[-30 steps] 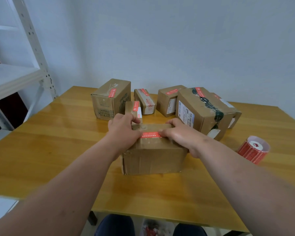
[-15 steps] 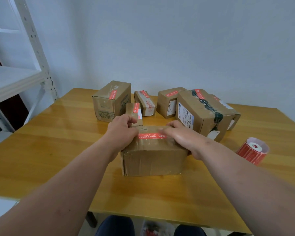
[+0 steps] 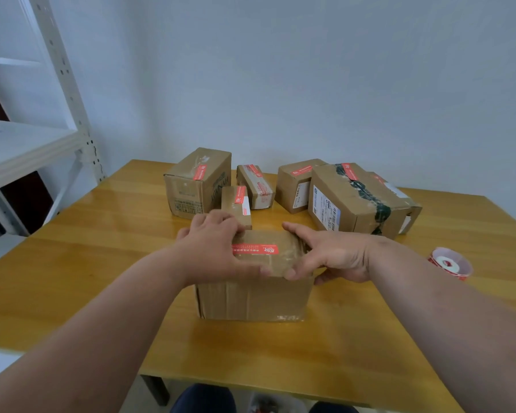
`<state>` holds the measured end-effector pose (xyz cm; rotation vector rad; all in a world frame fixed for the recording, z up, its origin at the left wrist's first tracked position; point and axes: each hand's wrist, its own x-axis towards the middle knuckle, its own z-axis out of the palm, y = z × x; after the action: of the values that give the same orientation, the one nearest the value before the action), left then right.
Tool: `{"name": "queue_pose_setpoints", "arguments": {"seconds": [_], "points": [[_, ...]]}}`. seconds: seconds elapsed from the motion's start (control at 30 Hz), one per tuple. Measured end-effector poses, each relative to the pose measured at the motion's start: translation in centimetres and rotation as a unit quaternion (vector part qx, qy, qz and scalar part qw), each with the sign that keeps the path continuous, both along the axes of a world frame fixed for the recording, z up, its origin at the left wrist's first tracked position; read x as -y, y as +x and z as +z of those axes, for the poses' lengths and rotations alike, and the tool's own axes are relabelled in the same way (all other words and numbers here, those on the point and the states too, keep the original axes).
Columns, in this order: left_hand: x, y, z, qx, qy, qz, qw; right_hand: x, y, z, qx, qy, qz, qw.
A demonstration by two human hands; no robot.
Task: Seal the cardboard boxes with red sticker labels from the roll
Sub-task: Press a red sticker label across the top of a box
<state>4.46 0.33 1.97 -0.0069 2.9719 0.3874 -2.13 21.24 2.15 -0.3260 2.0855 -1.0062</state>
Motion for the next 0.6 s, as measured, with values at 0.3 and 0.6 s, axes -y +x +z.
{"name": "queue_pose_setpoints", "arguments": {"seconds": [0.3, 0.6], "points": [[3.7, 0.0, 0.7, 0.067, -0.068, -0.022, 0.995, 3.7, 0.1, -0.3, -0.051, 0.007, 0.036, 0.998], [7.5, -1.1, 0.4, -0.097, -0.11, 0.119, 0.982, 8.8, -0.7, -0.8, -0.075, -0.04, -0.002, 0.996]]}}
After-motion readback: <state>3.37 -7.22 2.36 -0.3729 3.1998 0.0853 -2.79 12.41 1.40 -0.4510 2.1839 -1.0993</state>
